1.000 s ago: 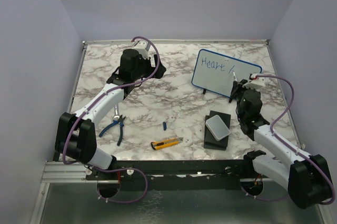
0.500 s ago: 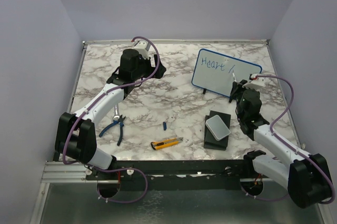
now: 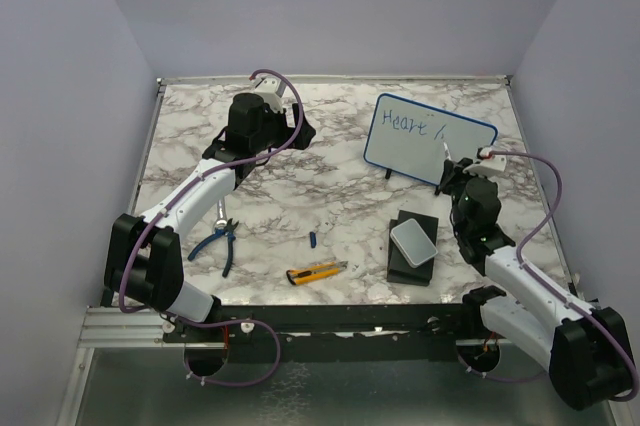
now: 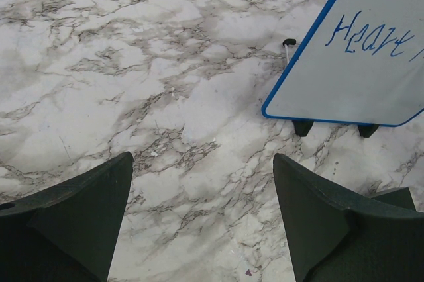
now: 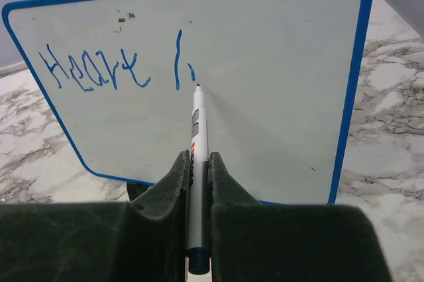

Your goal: Write a sentence on the whiteboard

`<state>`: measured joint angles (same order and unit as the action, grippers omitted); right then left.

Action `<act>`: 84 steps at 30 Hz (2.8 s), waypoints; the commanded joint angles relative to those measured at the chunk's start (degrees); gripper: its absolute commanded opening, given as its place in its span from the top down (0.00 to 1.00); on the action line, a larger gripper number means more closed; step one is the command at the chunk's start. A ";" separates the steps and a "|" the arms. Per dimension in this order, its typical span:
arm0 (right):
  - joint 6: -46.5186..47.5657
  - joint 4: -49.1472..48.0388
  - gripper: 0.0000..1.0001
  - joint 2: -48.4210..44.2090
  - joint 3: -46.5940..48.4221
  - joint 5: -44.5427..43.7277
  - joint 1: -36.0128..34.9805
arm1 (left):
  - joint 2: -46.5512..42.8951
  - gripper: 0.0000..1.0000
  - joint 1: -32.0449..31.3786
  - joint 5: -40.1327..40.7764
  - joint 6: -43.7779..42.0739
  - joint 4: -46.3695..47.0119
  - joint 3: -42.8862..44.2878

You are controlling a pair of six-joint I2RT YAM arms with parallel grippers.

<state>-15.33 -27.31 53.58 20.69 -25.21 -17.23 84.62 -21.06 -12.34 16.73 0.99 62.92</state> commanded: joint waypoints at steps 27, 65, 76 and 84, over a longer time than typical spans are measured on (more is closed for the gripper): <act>3.49 -4.18 1.00 3.99 3.39 4.38 0.12 | -1.75 0.13 0.40 -1.20 0.43 0.68 -0.25; 3.02 -3.67 1.00 2.54 2.71 -2.79 0.11 | -1.89 0.13 0.38 -1.19 0.43 0.68 -0.25; 1.16 -1.38 1.00 4.23 2.41 -1.81 0.16 | -2.01 0.13 0.40 -1.24 0.41 0.69 -0.29; -0.40 0.46 1.00 4.42 1.13 -0.54 0.14 | -2.09 0.13 0.40 -1.28 0.45 0.68 -0.25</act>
<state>-14.35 -29.76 57.49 22.98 -25.98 -17.23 84.31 -21.06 -12.51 16.91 1.04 62.92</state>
